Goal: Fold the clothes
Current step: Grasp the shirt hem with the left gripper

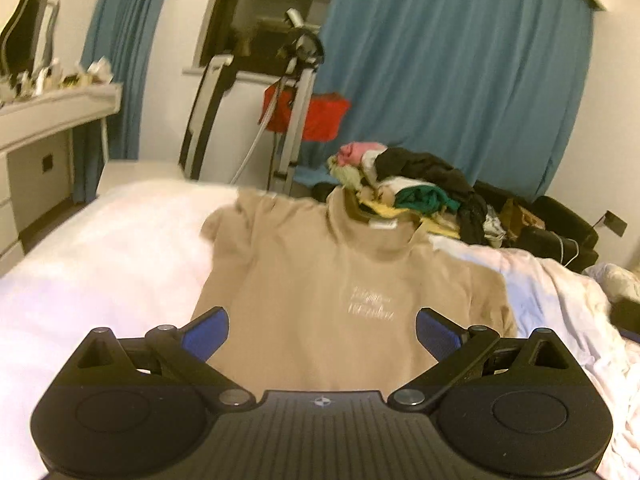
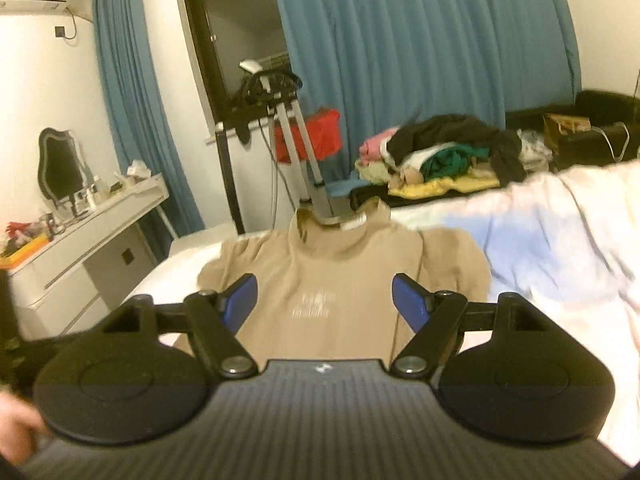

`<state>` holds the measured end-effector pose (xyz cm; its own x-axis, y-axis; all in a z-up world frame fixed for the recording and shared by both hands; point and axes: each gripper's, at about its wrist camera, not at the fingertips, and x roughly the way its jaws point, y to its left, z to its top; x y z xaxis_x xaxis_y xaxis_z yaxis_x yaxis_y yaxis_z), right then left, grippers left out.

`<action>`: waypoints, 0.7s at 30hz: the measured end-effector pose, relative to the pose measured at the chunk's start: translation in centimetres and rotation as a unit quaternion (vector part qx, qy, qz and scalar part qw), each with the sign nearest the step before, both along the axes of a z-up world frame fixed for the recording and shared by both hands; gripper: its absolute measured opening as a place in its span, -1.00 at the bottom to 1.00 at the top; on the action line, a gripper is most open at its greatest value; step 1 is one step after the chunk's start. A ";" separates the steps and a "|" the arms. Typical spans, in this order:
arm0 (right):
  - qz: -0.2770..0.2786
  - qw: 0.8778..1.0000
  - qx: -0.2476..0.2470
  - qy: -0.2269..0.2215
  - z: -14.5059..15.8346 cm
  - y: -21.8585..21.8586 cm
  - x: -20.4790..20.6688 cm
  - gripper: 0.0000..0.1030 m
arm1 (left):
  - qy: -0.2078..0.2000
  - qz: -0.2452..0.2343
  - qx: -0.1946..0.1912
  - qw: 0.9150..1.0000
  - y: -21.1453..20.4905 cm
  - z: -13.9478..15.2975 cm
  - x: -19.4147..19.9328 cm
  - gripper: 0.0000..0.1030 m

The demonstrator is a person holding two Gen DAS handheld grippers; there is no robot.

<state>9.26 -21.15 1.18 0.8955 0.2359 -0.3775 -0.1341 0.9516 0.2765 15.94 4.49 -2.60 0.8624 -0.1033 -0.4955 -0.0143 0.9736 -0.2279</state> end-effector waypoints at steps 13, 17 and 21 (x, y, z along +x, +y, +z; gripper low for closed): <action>0.016 0.999 0.026 0.015 -4.9 -0.5 -0.4 0.48 | 0.048 0.098 -0.155 0.982 8.7 -5.7 6.7 0.79; 0.011 0.994 0.089 0.060 -7.3 -1.8 2.4 0.49 | 0.031 0.137 -0.254 0.957 12.3 -8.3 10.6 0.67; 0.015 0.988 0.133 0.081 -8.9 -2.4 4.1 0.49 | 0.014 0.177 -0.350 0.920 15.5 -11.2 14.5 0.31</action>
<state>13.38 -23.53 -7.69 0.8200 0.3715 -0.4354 -0.0947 0.8383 0.5370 30.48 19.99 -13.75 0.8914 -0.1212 -0.4366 -0.3168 0.5220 -0.7919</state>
